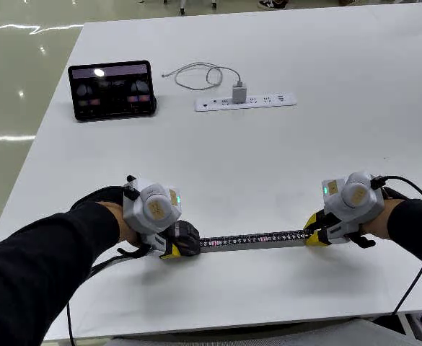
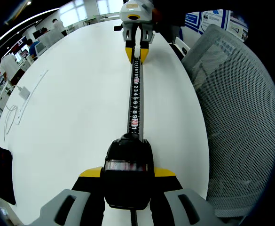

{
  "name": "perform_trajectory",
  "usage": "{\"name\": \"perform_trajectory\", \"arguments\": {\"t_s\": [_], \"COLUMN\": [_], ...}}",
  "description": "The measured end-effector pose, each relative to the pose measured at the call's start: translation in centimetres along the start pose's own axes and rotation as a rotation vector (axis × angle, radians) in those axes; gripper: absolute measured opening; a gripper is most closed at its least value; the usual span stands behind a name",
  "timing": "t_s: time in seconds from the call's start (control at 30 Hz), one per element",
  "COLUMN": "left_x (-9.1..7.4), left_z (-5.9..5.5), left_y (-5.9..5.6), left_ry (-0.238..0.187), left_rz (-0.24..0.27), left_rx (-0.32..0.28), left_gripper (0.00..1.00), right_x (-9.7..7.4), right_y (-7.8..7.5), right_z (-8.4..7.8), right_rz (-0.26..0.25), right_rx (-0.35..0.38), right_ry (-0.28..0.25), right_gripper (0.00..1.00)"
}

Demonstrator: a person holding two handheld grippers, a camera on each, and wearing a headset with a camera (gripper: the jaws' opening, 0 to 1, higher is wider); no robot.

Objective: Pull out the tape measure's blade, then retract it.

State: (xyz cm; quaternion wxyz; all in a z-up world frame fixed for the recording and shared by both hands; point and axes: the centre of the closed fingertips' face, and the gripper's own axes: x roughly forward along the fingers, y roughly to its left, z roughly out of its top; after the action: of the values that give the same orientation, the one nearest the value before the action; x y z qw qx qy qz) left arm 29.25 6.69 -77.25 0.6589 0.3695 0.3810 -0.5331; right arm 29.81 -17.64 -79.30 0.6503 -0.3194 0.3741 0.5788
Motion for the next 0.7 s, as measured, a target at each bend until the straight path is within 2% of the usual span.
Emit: {"name": "perform_trajectory", "arguments": {"t_s": [0.7], "left_x": [-0.01], "left_z": [0.05], "left_y": [0.01], "left_ry": [-0.003], "left_rz": [0.0], "left_rx": [-0.002], "left_gripper": [0.33], "right_x": [-0.39], "right_y": [0.09], "right_z": [-0.41], "right_rz": [-0.001], "right_rx": [0.002], "right_ry": [0.013], "right_gripper": [0.09]}}
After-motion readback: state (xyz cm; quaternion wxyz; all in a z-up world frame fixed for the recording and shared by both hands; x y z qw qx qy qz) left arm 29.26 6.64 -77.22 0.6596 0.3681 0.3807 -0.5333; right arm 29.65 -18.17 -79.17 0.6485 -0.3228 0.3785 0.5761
